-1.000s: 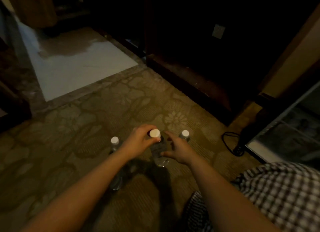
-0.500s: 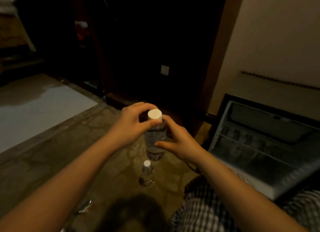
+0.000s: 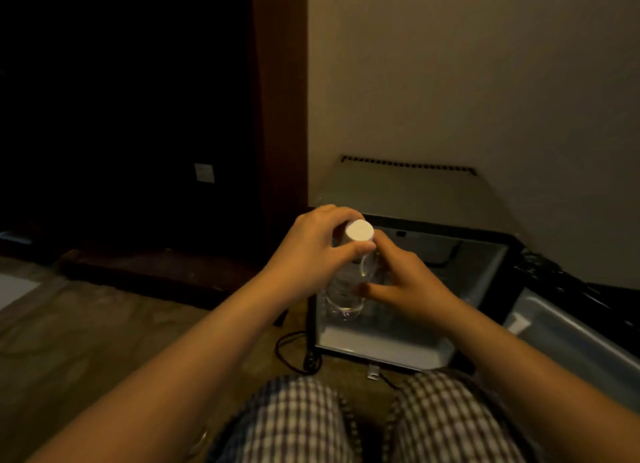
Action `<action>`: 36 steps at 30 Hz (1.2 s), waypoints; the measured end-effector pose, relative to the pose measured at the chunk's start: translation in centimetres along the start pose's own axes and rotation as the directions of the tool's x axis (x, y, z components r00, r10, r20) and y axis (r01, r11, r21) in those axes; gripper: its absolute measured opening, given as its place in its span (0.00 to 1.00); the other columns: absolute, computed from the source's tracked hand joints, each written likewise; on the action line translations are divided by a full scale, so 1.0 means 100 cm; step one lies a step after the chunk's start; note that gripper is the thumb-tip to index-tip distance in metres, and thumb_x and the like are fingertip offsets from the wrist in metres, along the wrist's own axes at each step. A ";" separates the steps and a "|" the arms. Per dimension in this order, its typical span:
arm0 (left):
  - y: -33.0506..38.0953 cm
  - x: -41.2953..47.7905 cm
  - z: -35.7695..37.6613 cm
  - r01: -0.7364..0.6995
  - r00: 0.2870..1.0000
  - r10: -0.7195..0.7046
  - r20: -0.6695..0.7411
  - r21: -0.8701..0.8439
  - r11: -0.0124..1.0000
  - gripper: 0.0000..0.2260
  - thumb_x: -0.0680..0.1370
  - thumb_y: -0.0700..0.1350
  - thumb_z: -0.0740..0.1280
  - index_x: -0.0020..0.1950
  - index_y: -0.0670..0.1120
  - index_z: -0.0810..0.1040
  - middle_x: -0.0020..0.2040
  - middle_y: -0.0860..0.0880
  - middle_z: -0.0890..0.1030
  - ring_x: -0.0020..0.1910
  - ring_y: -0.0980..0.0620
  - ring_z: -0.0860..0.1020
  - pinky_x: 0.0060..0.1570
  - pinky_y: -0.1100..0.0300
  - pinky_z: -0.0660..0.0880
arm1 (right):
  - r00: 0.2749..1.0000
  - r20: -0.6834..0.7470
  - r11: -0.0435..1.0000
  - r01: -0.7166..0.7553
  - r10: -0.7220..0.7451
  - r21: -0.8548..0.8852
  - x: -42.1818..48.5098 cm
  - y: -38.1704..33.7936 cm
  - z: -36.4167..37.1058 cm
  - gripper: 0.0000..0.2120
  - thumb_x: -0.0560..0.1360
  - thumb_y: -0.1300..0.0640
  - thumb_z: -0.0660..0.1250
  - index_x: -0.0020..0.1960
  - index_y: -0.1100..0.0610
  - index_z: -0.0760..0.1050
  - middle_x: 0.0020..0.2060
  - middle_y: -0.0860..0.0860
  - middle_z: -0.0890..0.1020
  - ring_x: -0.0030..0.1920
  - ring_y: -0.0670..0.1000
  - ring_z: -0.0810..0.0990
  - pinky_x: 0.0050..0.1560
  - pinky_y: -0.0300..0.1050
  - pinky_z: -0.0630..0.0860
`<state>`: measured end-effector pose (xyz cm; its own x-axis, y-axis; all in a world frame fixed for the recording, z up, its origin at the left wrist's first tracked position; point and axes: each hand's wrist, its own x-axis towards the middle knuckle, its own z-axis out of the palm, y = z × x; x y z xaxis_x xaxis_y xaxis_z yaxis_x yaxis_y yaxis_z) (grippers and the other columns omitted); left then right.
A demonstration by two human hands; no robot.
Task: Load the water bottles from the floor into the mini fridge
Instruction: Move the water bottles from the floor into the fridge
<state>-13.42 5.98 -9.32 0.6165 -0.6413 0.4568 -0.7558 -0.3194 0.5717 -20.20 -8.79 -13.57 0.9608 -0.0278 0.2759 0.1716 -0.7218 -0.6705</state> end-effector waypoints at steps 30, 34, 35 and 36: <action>-0.182 0.064 0.314 0.561 0.664 -0.390 0.638 -0.081 0.824 0.15 0.79 0.50 0.59 0.49 0.40 0.79 0.43 0.44 0.80 0.47 0.47 0.78 0.55 0.52 0.73 | 0.685 -0.234 0.724 -0.654 0.690 0.220 -0.020 0.303 0.102 0.32 0.68 0.58 0.74 0.68 0.54 0.65 0.61 0.52 0.78 0.62 0.51 0.76 0.63 0.49 0.73; -0.195 0.055 0.331 0.715 0.520 -0.456 0.723 -0.076 0.695 0.19 0.81 0.50 0.53 0.63 0.41 0.75 0.62 0.41 0.77 0.60 0.47 0.74 0.64 0.56 0.68 | 0.648 -0.211 0.681 -0.698 0.732 0.219 -0.015 0.321 0.113 0.32 0.68 0.59 0.74 0.68 0.53 0.65 0.61 0.52 0.78 0.63 0.52 0.75 0.65 0.53 0.72; -0.196 0.054 0.335 0.737 0.498 -0.458 0.737 -0.081 0.671 0.19 0.82 0.49 0.52 0.65 0.41 0.73 0.65 0.42 0.74 0.62 0.49 0.72 0.63 0.59 0.66 | 0.633 -0.214 0.668 -0.711 0.744 0.219 -0.014 0.325 0.116 0.32 0.68 0.59 0.74 0.68 0.54 0.65 0.61 0.53 0.78 0.63 0.53 0.75 0.65 0.51 0.71; -0.199 0.051 0.340 0.756 0.481 -0.459 0.747 -0.088 0.649 0.19 0.82 0.49 0.51 0.67 0.42 0.71 0.68 0.43 0.72 0.65 0.49 0.71 0.63 0.60 0.64 | 0.621 -0.219 0.658 -0.720 0.753 0.220 -0.014 0.328 0.118 0.31 0.68 0.60 0.74 0.68 0.54 0.65 0.60 0.53 0.78 0.62 0.53 0.75 0.64 0.48 0.71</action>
<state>-2.76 -14.63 -41.54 0.4789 -0.6827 -0.5519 -0.0050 -0.6308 0.7759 -13.36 -24.29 -44.08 0.6777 -0.7123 -0.1825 -0.5314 -0.3029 -0.7911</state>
